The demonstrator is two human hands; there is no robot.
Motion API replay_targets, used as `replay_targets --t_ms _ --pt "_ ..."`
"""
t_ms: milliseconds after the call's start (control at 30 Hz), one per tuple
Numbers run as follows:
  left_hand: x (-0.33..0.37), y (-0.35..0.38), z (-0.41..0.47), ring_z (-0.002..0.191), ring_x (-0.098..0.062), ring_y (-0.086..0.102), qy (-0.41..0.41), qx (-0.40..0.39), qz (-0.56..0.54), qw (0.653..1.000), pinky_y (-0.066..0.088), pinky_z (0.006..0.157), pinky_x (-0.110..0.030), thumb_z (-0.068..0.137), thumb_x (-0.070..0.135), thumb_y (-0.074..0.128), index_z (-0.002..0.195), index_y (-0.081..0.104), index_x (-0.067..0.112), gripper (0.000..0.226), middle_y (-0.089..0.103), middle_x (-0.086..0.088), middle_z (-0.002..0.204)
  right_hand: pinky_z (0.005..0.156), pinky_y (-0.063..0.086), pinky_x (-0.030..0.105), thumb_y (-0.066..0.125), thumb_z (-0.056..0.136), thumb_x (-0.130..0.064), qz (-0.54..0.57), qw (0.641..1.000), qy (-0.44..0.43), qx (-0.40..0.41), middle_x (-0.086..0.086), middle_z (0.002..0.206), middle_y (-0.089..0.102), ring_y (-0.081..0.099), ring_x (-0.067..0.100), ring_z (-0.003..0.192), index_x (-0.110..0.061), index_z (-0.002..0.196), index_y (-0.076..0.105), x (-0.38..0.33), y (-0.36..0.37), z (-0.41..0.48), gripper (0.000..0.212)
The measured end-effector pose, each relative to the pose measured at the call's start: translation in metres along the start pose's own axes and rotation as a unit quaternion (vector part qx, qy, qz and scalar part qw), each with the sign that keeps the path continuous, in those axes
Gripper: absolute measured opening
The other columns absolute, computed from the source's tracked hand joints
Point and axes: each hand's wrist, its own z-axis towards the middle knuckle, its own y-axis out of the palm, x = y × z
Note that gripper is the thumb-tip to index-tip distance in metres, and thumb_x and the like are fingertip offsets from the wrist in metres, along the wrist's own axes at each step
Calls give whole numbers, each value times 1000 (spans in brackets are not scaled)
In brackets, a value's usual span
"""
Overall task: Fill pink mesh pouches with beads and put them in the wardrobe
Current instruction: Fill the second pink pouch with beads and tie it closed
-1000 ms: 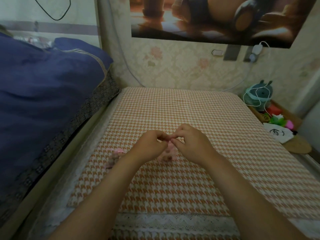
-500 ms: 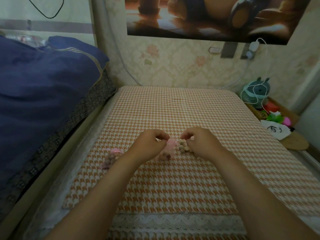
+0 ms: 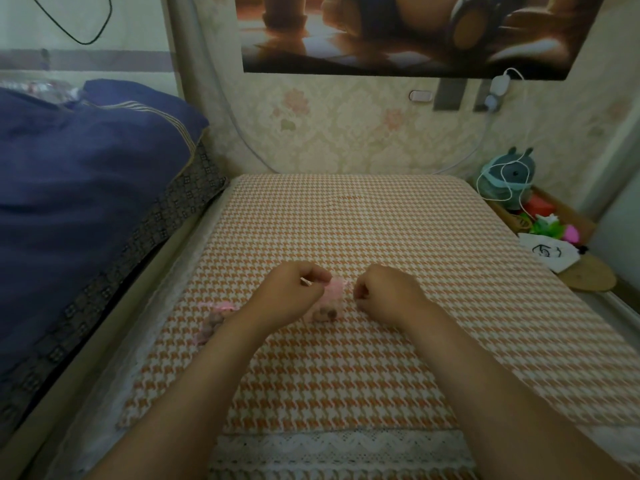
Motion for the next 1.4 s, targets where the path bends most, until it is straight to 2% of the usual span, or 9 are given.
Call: replay_targets --t_ms 333,467,567,733,833,900,1033,1267,1400 --pt "0 -4 -2 82 -1 64 0 -5 -1 1000 49 68 -15 88 15 59 105 72 25 23 69 14 99 77 48 30 59 90 -34 52 998 -19 44 -12 101 69 63 13 97 -35 114 66 -6 -12 -6 25" --pt "0 -6 -3 83 -1 63 0 0 -8 1000 49 70 -17 89 14 59 105 72 24 23 68 12 102 74 45 27 61 88 -27 -5 999 -39 -2 -8 104 68 64 17 97 -34 102 73 -8 -2 -9 20" --pt "-2 -6 -3 85 -1 63 -3 -10 -9 1000 51 74 -20 88 14 59 108 71 25 26 68 12 105 75 50 30 61 88 -22 -11 1000 -24 8 -6 101 69 66 20 93 -32 98 74 -7 2 -6 19" --pt "-6 -6 -3 87 -2 63 -7 -22 -6 1000 52 76 -22 88 16 59 111 70 25 27 66 12 109 66 45 29 57 90 -23 -34 999 -6 12 -3 97 66 66 22 89 -28 90 74 -7 9 -3 17" --pt "-4 -7 -3 84 -5 65 -9 -17 -13 1000 55 76 -26 89 16 59 110 70 25 25 67 12 108 74 50 31 61 93 -31 52 995 18 79 -9 102 67 64 15 92 -28 102 74 -9 -4 -3 16" --pt "-4 -7 -2 83 -2 64 -9 -17 -13 1000 52 73 -21 88 17 58 109 70 26 25 67 13 107 78 50 28 65 91 -33 148 980 12 133 -13 102 67 60 2 87 -29 105 73 -13 -18 -4 16" --pt "-1 -4 -1 83 2 63 -2 -23 -17 1000 50 72 -18 87 16 59 107 72 26 26 69 13 102 67 37 13 73 87 -33 255 958 -63 119 -17 91 68 53 -15 71 -31 99 74 -27 -37 -13 13" --pt "11 -1 -1 81 -13 70 -4 -39 -48 998 59 78 -37 85 12 60 103 73 21 23 73 6 96 66 33 16 69 87 -36 190 971 -92 114 -20 92 62 49 -12 75 -35 96 73 -25 -36 -20 10" --pt "22 0 2 81 -12 70 3 -53 -41 998 59 78 -37 80 6 56 96 73 26 31 72 9 94 75 47 28 55 89 -33 125 986 -88 68 -16 103 59 52 -1 85 -36 99 72 -15 -39 -25 19"
